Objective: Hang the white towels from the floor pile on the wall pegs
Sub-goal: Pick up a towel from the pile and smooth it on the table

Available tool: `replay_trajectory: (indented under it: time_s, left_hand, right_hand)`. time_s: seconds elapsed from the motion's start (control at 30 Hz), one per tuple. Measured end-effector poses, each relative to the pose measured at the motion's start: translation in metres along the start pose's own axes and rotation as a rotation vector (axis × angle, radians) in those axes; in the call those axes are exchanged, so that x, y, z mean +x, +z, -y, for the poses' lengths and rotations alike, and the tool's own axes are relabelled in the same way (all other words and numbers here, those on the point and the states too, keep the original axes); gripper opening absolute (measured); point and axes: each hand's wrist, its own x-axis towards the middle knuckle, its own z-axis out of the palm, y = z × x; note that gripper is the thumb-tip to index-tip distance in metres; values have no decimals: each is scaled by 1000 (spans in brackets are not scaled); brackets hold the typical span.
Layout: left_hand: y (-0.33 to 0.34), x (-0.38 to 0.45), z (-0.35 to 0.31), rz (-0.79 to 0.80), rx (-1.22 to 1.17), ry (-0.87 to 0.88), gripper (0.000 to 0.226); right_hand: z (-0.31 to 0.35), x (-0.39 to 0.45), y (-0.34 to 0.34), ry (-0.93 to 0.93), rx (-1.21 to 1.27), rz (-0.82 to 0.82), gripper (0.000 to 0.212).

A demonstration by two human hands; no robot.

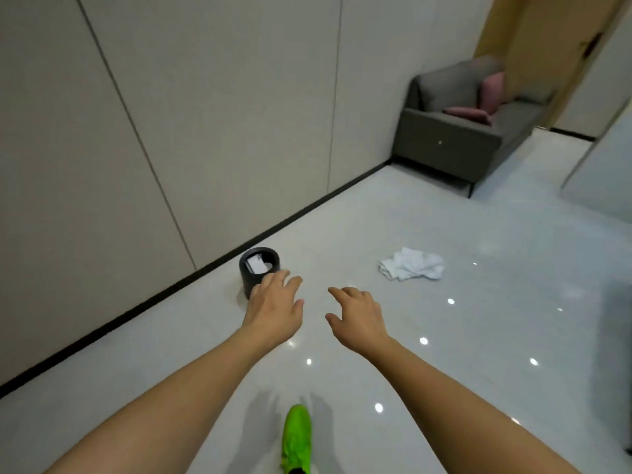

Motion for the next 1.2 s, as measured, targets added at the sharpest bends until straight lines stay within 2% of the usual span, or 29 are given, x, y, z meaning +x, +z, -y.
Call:
replay_trajectory:
  time_s: [0.1,0.33,0.63,0.8,0.9,1.2]
  left_hand:
    - [37,91,-37,85,-14,136,48]
    - [92,270,-111,266,-61,315,49]
    - [182,451,-191,388,6,463,49]
    - [260,564,-230,468,23,427,48]
    - [302,628,-247,577,40,340,49]
    - [387,788,-284,708,30,195,45]
  right_hand:
    - [-65,50,-20,166,-1,-16,57]
    - [-176,150,-61,510,83,-2,56]
    - [-309,267,-58,727,250,25,53]
    - [-417,373,-38,758,331,63,53]
    - [-478,435,-26,796,416,153,52]
    - [-606,569,-13,916,534,300,45]
